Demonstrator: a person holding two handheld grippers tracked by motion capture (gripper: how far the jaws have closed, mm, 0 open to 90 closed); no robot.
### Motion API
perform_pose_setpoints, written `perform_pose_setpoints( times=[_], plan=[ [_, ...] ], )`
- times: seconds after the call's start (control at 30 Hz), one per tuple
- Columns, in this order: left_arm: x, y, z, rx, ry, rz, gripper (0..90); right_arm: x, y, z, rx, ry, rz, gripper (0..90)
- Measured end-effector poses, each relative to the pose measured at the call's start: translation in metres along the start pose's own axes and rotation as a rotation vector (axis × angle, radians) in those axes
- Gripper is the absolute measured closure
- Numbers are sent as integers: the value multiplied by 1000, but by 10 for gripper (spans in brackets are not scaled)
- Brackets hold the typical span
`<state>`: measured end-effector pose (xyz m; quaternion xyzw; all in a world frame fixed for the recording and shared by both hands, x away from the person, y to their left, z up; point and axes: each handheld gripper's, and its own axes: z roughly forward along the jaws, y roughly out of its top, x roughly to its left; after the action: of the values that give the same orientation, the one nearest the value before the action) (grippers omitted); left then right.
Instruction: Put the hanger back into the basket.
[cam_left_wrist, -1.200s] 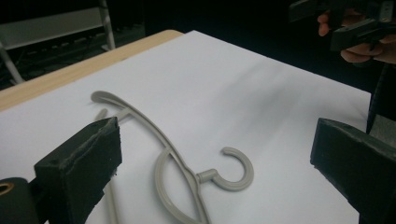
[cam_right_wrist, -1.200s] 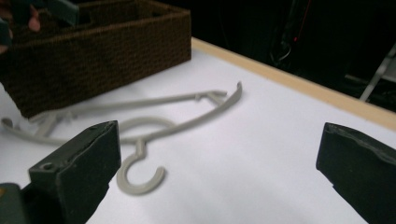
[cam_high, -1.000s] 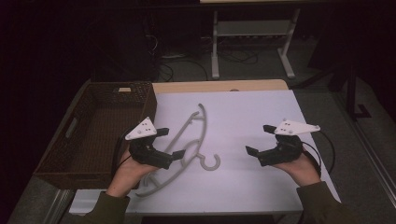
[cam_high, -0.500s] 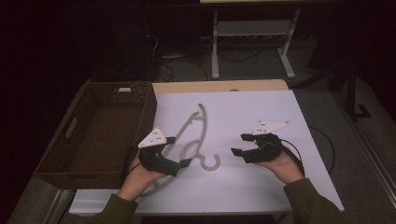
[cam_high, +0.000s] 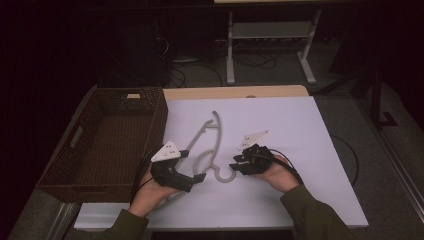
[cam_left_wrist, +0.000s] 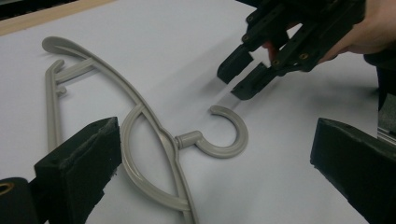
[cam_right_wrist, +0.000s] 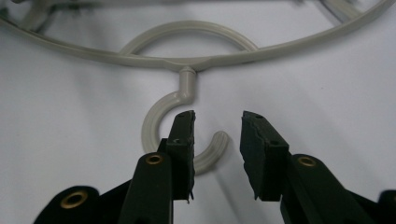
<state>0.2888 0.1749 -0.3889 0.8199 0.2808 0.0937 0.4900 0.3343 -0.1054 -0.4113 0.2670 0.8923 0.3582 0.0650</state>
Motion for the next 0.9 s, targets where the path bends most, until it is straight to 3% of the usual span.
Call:
perform_pose_setpoints(
  times=[0.4,0.67,0.9],
  plan=[
    [0,-2,2,6,-7,-8,18,-6,5,32,72,-2,34,688],
    [0,-3,3,17,-11,-5,18,-6,3,36,109,-12,21,752],
    [0,-3,4,17,-12,-7,18,-6,3,36,112,-12,40,774]
  ],
)
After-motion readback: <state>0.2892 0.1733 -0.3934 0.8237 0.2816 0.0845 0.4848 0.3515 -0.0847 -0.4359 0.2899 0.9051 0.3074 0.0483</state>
